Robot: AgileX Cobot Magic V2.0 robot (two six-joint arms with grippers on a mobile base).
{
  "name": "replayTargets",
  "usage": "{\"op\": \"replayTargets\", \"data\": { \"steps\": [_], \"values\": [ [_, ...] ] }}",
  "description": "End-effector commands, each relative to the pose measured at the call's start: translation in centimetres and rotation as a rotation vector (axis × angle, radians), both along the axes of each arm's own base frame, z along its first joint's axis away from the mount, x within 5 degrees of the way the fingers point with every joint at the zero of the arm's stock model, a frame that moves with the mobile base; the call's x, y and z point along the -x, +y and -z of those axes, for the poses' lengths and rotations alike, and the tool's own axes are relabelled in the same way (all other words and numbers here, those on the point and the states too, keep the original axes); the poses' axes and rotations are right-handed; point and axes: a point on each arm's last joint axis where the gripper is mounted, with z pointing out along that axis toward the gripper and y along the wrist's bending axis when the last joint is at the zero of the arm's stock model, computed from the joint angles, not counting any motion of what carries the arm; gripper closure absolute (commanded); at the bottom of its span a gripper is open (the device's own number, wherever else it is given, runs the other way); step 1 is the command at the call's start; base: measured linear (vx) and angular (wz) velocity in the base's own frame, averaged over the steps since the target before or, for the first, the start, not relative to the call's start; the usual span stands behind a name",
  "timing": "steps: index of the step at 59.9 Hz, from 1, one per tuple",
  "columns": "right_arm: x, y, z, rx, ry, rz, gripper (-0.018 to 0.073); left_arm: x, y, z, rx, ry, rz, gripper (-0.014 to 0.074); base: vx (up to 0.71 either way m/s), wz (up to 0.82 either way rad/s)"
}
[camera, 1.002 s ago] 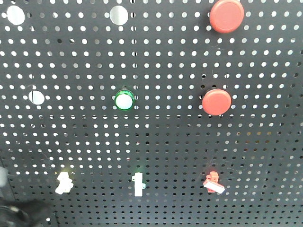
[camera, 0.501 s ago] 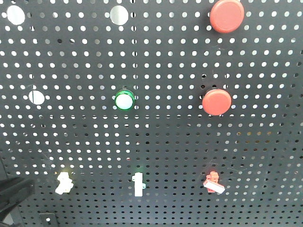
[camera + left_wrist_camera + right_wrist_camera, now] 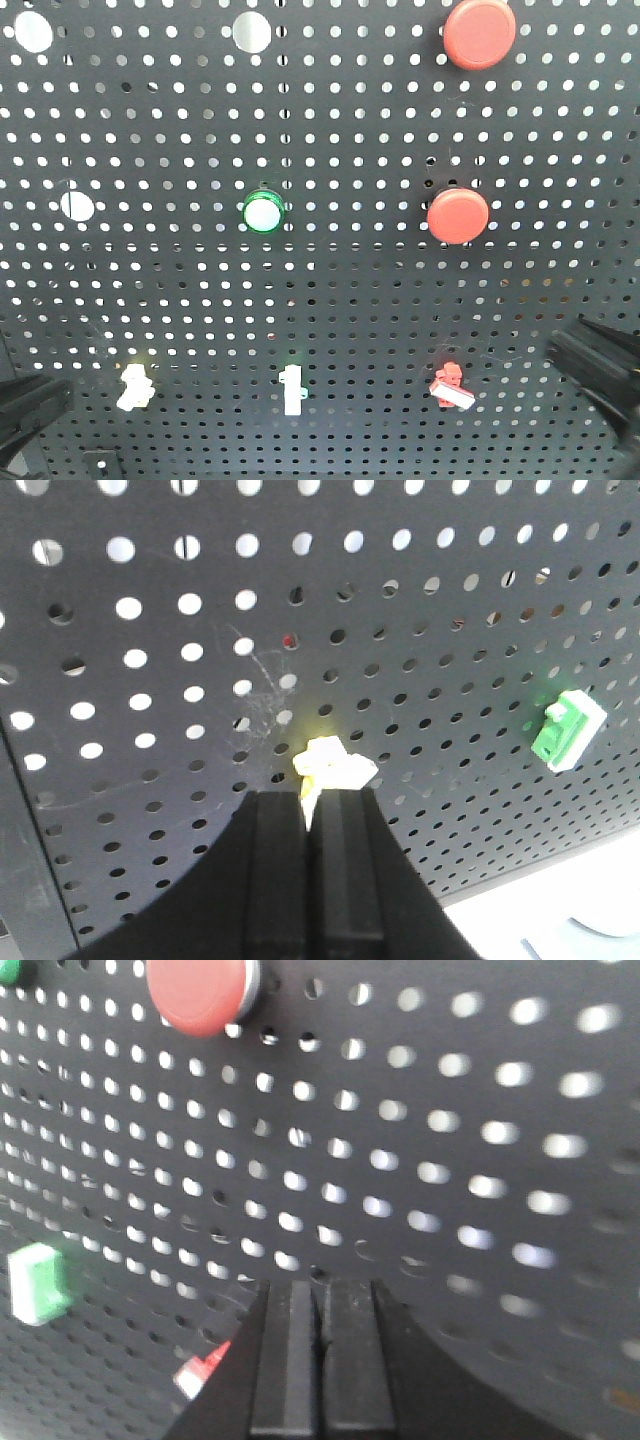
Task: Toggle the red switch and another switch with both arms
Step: 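Move the right gripper up to the red-and-white toggle switch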
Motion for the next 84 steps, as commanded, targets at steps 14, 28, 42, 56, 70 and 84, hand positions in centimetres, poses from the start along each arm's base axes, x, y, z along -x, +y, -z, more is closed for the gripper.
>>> {"op": "replayTargets", "data": {
  "steps": [14, 28, 42, 56, 70, 84],
  "values": [
    [-0.4, 4.4, -1.9, 0.138, -0.003, -0.027, 0.0566, -0.1, -0.1, -2.1, 0.071, -0.119, 0.0, 0.0594, 0.0, 0.0],
    [-1.0, 5.2, -2.0, 0.037, 0.109, 0.001, 0.0566, -0.1, -0.1, -2.1, 0.072, -0.118, 0.0, 0.0594, 0.0, 0.0],
    [-2.3, 6.2, -0.9, 0.026, 0.156, -0.023, 0.0566, -0.1, -0.1, -2.1, 0.072, -0.118, 0.0, 0.0594, 0.0, 0.0],
    [-3.2, 6.8, 0.1, 0.039, 0.182, -0.033, 0.0566, -0.1, -0.1, -2.1, 0.072, -0.118, 0.0, 0.0594, 0.0, 0.0],
    [-4.0, 7.1, 1.3, 0.035, 0.255, -0.017, 0.0566, -0.1, -0.1, -2.1, 0.071, -0.119, 0.0, 0.0594, 0.0, 0.0],
    [-4.4, 6.4, 2.7, 0.067, 0.392, 0.088, 0.0566, -0.1, -0.1, -2.1, 0.071, -0.119, 0.0, 0.0594, 0.0, 0.0]
  ]
}}
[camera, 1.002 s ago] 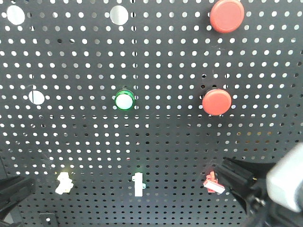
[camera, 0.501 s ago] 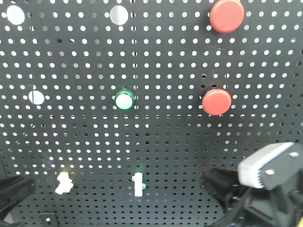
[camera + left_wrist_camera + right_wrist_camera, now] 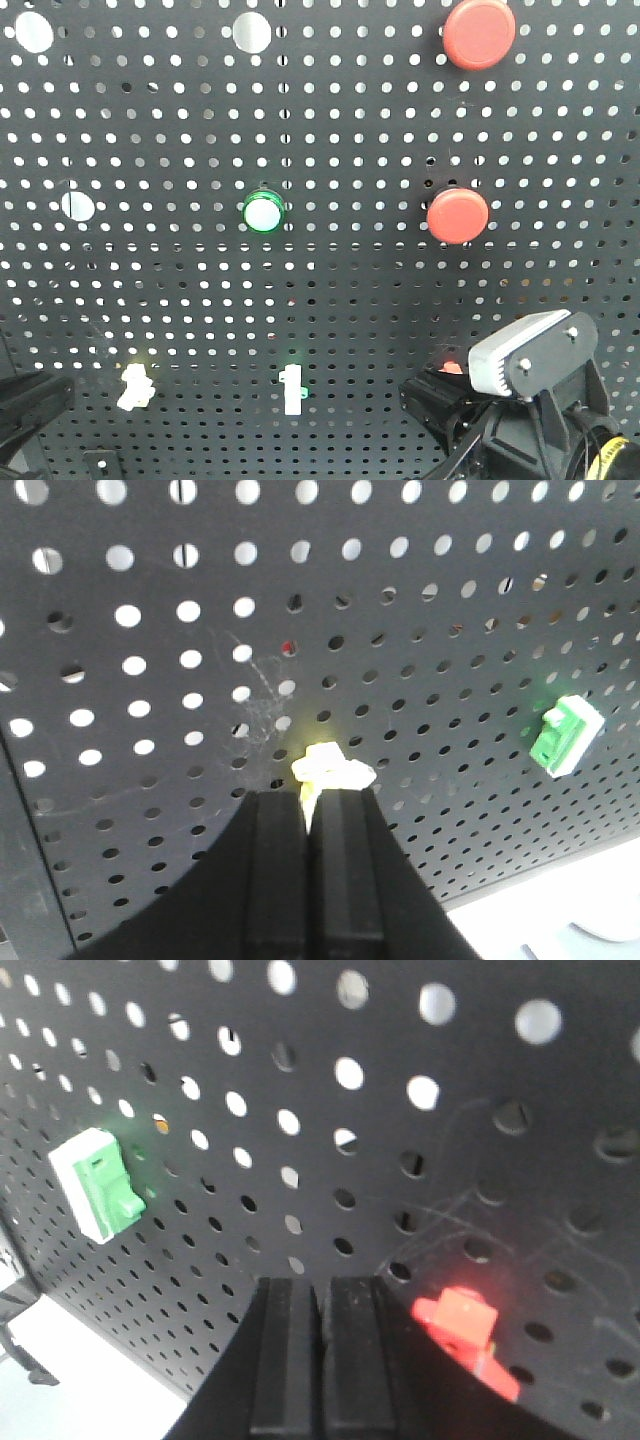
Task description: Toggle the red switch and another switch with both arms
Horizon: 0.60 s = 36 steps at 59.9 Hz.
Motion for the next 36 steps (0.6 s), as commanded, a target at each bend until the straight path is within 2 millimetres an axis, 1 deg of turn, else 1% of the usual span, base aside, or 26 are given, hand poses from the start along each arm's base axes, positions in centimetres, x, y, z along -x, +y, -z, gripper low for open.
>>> {"op": "replayTargets", "data": {
  "steps": [1, 8, 15, 22, 27, 32, 36],
  "values": [
    [-0.3, -0.7, -0.4, 0.006, 0.053, 0.08, 0.0566, -0.1, 0.0, -2.0, 0.067, -0.11, 0.0, 0.0594, 0.0, 0.0],
    [-0.2, -0.8, -0.2, 0.006, 0.081, 0.101, 0.0566, -0.1, 0.0, -2.0, 0.067, -0.11, 0.0, 0.0594, 0.0, 0.0],
    [0.5, 0.1, -0.1, -0.011, 0.106, 0.068, 0.0566, -0.1, 0.0, -2.0, 0.068, -0.112, 0.0, 0.0594, 0.0, 0.0],
    [1.2, 1.0, 0.3, 0.03, 0.136, 0.04, 0.0566, -0.1, 0.0, -2.0, 0.069, -0.114, 0.0, 0.0594, 0.0, 0.0],
    [1.5, 1.2, 0.5, 0.054, 0.156, 0.043, 0.0566, -0.1, 0.0, -2.1, 0.069, -0.115, 0.0, 0.0594, 0.0, 0.0],
    [1.5, 1.2, 0.5, 0.055, 0.153, 0.039, 0.0566, -0.1, 0.0, -2.1, 0.069, -0.115, 0.0, 0.0594, 0.0, 0.0],
    [1.7, 1.3, 0.1, 0.042, 0.124, 0.02, 0.0566, -0.1, 0.0, -2.1, 0.069, -0.115, 0.0, 0.0594, 0.0, 0.0]
  ]
}}
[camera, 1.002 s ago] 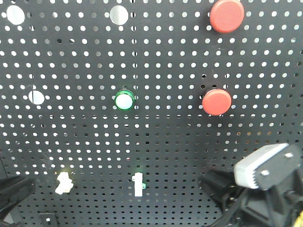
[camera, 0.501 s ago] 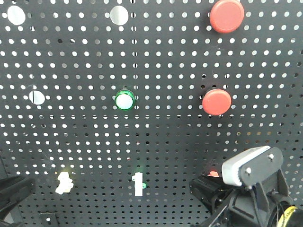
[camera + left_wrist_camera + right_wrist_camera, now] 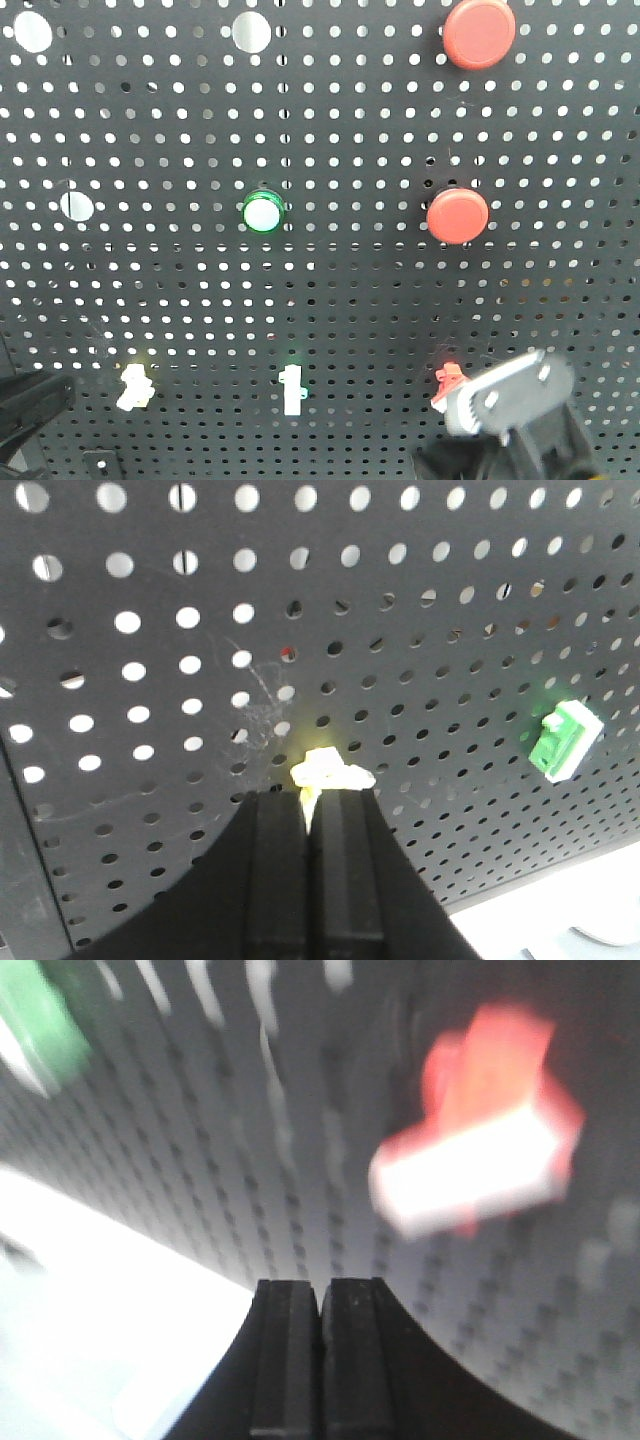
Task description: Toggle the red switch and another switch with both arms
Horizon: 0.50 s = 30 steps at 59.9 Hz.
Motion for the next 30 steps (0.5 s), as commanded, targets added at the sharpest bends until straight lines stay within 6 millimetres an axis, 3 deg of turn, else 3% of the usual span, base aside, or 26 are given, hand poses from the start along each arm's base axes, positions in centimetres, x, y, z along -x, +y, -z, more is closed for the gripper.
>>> {"op": "replayTargets", "data": {
  "steps": [1, 18, 30],
  "values": [
    [0.2, 0.5, -2.4, -0.075, -0.106, -0.055, 0.0566, -0.1, 0.0, -2.0, 0.066, -0.108, 0.0, 0.0594, 0.0, 0.0],
    [1.6, 0.7, -5.2, -0.174, -0.293, -0.183, 0.0566, -0.1, 0.0, -2.0, 0.066, -0.108, 0.0, 0.0594, 0.0, 0.0],
    [1.8, 0.6, -5.5, -0.179, -0.307, -0.191, 0.0566, -0.1, 0.0, -1.9, 0.064, -0.102, -0.001, 0.0594, 0.0, 0.0]
  ]
}}
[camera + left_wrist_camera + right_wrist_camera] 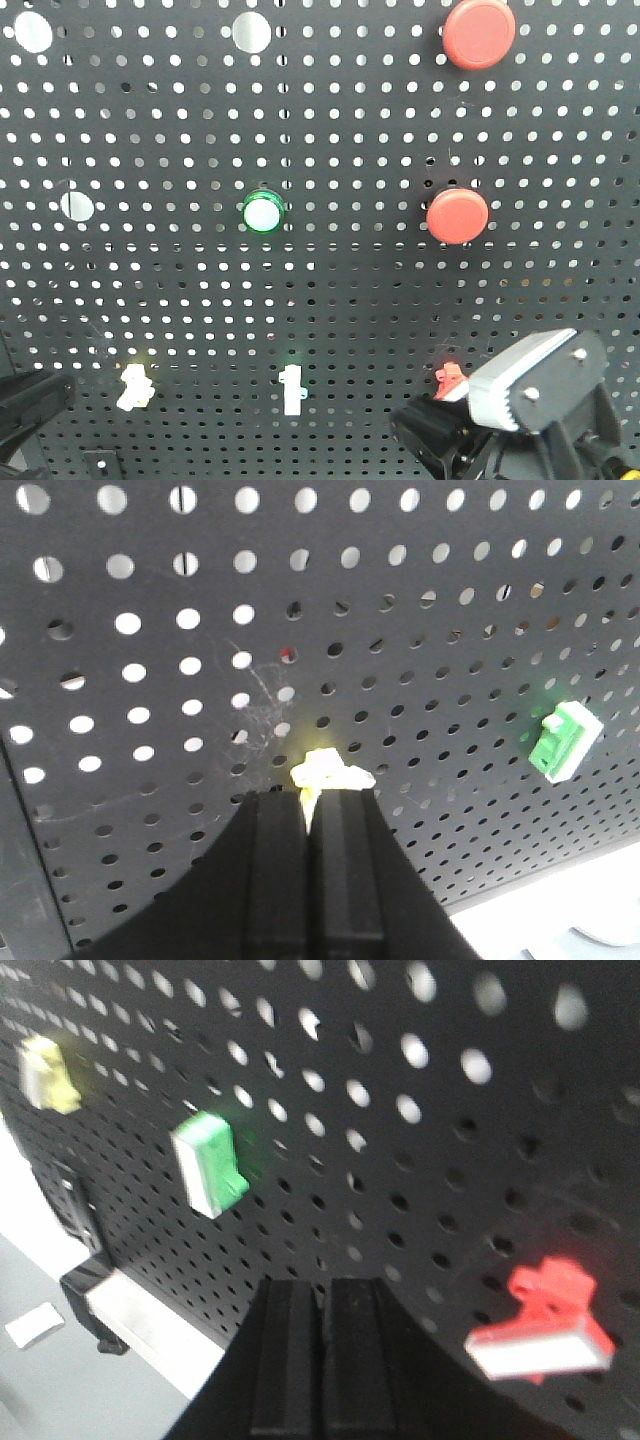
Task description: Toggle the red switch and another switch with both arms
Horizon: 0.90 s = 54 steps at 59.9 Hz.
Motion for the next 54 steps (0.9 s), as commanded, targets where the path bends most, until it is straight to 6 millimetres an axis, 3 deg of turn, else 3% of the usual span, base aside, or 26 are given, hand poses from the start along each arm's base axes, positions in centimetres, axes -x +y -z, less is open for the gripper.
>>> {"op": "replayTargets", "data": {
  "steps": [1, 36, 43, 54],
  "values": [
    [0.3, 0.3, -1.9, -0.059, -0.081, -0.046, 0.0566, -0.1, 0.0, -1.9, 0.065, -0.102, -0.001, 0.0594, 0.0, 0.0],
    [0.3, 0.3, -1.9, -0.058, -0.08, -0.045, 0.0566, 0.0, 0.0, -1.5, 0.059, -0.096, 0.0, 0.0594, 0.0, 0.0],
    [0.3, 0.3, -1.9, -0.057, -0.079, -0.044, 0.0566, 1.4, 1.1, -1.1, 0.049, -0.141, -0.027, 0.0594, 0.0, 0.0],
    [0.3, 0.3, -1.9, -0.057, -0.079, -0.044, 0.0566, 4.8, 4.6, 1.6, 0.048, -0.205, -0.199, 0.0594, 0.0, 0.0]
  ]
}}
